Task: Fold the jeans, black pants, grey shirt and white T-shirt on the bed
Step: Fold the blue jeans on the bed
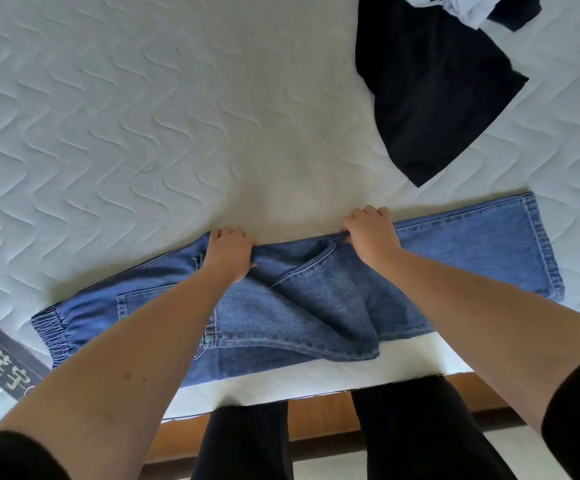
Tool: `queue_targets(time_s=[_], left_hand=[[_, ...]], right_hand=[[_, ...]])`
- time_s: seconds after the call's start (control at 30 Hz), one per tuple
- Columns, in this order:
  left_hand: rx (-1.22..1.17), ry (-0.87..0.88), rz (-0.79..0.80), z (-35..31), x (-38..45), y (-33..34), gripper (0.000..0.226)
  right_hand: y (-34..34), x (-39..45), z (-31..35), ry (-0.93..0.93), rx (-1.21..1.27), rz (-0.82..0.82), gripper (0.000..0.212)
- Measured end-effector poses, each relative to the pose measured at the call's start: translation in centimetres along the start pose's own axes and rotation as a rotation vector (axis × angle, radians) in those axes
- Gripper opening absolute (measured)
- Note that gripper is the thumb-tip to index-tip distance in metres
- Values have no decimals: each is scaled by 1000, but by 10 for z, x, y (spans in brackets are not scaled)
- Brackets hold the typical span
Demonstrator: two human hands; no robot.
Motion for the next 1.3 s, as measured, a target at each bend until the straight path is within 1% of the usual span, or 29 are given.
queue_targets(time_s=[0.07,0.13,0.23,0.33,0.43,0.53,0.63,0.73,0.83,0.9,0.97,1.0,1.07,1.1,1.17,1.2,1.23,1.3], left_hand=[[-57,-11,-63,9,4,-5,36],[-108,-49,-79,15,5,-7,30],[-193,-93,-102,16,1,-9,26],[-293,-65,-170,4,-9,-18,43],[-364,42,-237,-25,-22,-32,53],[-392,187,-242,-71,-31,-43,53],[-368,291,-248,-119,-31,-52,50],[-305,354,-226,-166,-21,-58,51],[-198,428,-188,-216,-6,-63,53],[-161,439,-168,-246,5,-69,57],[-162,429,-163,-272,16,-81,66],[-183,411,-149,-283,21,-87,72],[-267,328,-103,-298,36,-100,80],[-301,272,-73,-303,46,-105,77],[-316,189,-33,-311,64,-117,57],[-319,171,-17,-314,73,-122,43],[-338,166,3,-318,79,-126,32],[-438,185,24,-325,88,-133,21]], right_hand=[[-11,8,-2,6,-7,-65,16],[-17,15,0,7,-20,-100,16],[-15,22,4,5,31,-95,27],[-12,19,-3,25,154,-129,34],[-8,-4,-23,93,262,-179,46],[8,-45,-60,225,303,-176,55],[27,-93,-104,376,349,-175,57],[43,-138,-150,515,421,-191,58],[57,-177,-202,689,477,-182,63],[65,-203,-233,822,519,-211,68],[75,-228,-262,963,584,-246,72],[82,-238,-274,1015,611,-233,73],[97,-252,-294,1068,634,-129,65],[103,-256,-302,1065,636,-59,55],[112,-259,-312,1008,682,37,34],[113,-258,-315,964,724,29,28],[111,-256,-319,921,754,-13,25],[97,-254,-328,882,729,-121,25]])
Point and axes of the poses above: each hand's wrist, its own x-axis towards the middle knuckle, its own y-axis out of the palm, z = x × y, the point moved 8 cm from there along x, towards the middle knuckle, and after that the axes turned 8 degrees about -y, right-handed, at the moved point
